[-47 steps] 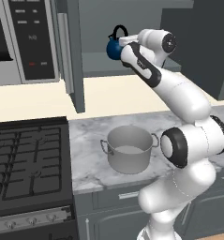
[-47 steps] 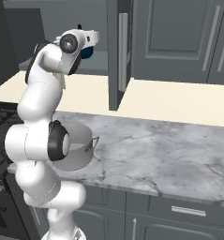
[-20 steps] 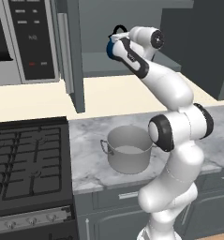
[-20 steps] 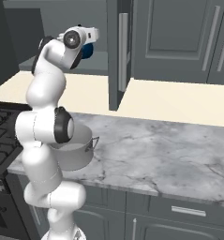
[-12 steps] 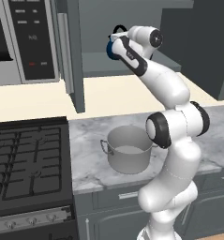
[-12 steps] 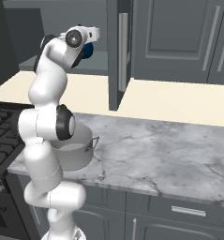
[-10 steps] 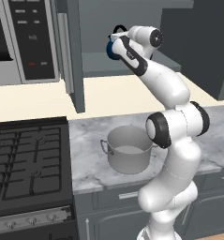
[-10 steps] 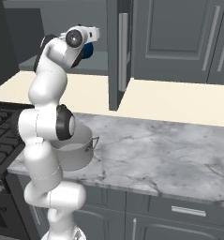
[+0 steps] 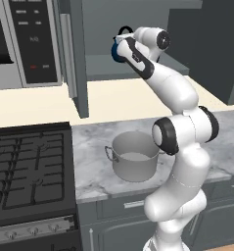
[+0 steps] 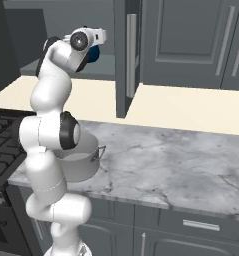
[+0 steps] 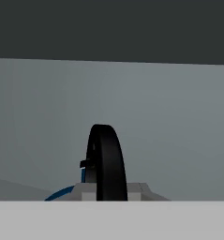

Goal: Pick the kettle from the cabinet and place it on a stove burner. Then pick the pot from the counter and place it on another stove burner. Finally, turn both burners on.

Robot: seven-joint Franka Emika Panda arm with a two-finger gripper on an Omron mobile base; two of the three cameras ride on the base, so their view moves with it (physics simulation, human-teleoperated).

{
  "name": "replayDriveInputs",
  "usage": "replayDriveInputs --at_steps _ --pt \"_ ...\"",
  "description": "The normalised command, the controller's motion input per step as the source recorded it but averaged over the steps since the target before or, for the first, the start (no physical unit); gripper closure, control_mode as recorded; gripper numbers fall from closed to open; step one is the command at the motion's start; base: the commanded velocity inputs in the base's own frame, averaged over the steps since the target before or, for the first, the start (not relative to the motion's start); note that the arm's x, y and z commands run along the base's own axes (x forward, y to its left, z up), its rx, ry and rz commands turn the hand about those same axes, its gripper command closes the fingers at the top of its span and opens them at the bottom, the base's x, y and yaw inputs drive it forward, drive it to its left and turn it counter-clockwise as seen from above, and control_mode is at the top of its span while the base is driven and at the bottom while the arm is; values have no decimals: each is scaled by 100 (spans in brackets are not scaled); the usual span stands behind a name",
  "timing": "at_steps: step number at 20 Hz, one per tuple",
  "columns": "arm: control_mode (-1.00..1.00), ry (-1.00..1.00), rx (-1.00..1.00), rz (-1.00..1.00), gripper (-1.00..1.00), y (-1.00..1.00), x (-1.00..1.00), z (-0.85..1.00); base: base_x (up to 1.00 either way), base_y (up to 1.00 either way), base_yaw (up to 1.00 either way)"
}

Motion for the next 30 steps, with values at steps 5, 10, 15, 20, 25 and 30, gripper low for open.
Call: replayDriveInputs --at_steps 5,10,15,20,25,30 --pt "-100 0 0 0 100 10 -3 0 0 0 0" --pt "-100 0 0 0 100 2 -28 0 0 0 0" --pt "-100 0 2 0 100 0 -37 0 0 0 0" --pt "-100 2 2 -1 100 0 -40 0 0 0 0" --pt "-100 5 3 0 100 0 -45 2 0 0 0" --pt "-100 4 1 -1 100 3 -51 4 0 0 0"
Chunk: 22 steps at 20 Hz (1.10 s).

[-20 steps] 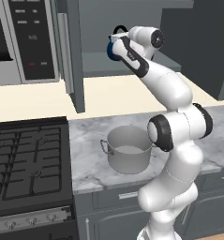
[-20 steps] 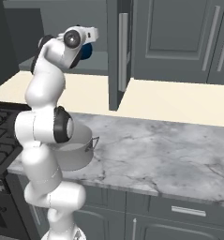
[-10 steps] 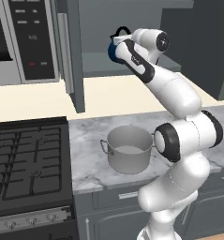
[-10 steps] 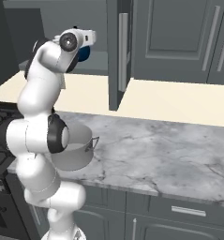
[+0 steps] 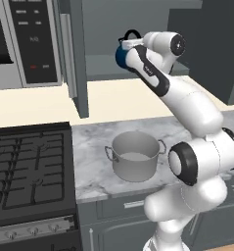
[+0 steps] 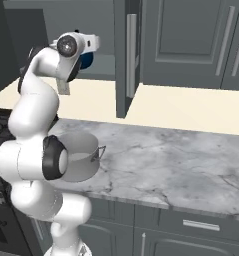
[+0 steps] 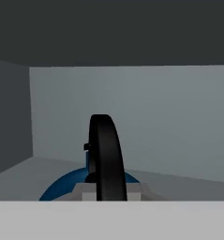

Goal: Pick the kettle from the cabinet and place it on a stove burner. Then pick the pot from the counter and place it on another stove burner. Finally, turn both burners on.

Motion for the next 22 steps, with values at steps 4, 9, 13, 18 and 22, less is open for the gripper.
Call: replayDriveInputs --at_steps 4,9,13,18,22 --pt "-100 2 0 -1 100 4 -52 0 0 0 0" --pt "-100 0 1 -1 100 1 -57 0 0 0 0" --pt "-100 0 3 -1 100 0 -63 0 0 0 0" --pt "-100 0 2 -2 100 0 -59 0 0 0 0" --pt "-100 0 1 -2 100 0 -58 0 0 0 0"
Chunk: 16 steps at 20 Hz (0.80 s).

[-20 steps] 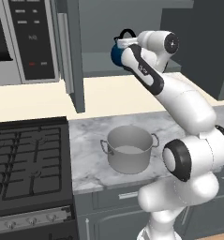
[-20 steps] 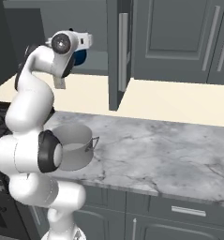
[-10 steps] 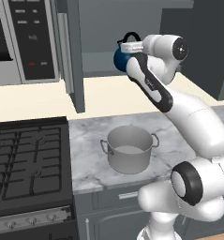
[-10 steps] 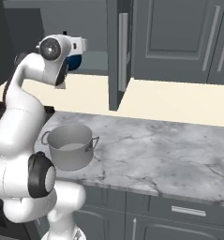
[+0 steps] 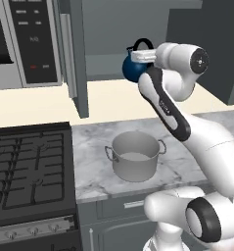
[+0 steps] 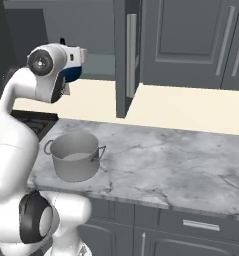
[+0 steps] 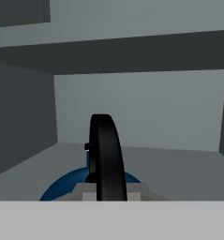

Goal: Pick the kettle from the cabinet and place it on a stove burner. Then pick the pot from the counter and place it on another stove burner. Finally, turn both burners on.

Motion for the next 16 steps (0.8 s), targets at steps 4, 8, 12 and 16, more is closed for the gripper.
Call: replayDriveInputs --at_steps 4,8,12,16 --pt "-100 3 0 -2 100 0 -53 0 0 0 0" --pt "-100 6 0 -1 100 0 -51 -1 0 0 0" --pt "-100 5 0 0 100 0 -49 -7 0 0 0" --pt "-100 1 0 -1 100 0 -55 -14 0 0 0"
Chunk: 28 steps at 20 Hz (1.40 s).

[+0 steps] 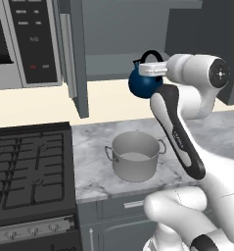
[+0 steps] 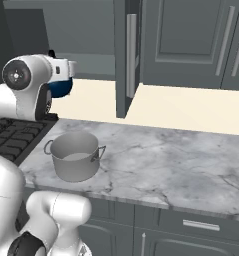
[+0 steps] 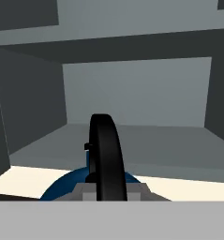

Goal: Pick the kettle from the cabinet and place it on a stove burner. Then pick the pot from the counter and place it on another stove burner. Finally, turn both burners on.

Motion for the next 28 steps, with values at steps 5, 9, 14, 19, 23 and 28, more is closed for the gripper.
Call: replayDriveInputs --at_steps 5,9,14,19,23,28 --pt "-100 0 1 -1 100 0 -57 -21 0 0 0" --pt "-100 0 0 0 100 0 -45 -16 0 0 0" --pt "-100 1 0 0 100 0 -37 -15 0 0 0" --pt "-100 3 0 0 100 0 -35 -17 0 0 0" --pt "-100 4 0 0 100 0 -21 -5 0 0 0" --pt "-100 0 0 0 100 0 0 0 0 0 0"
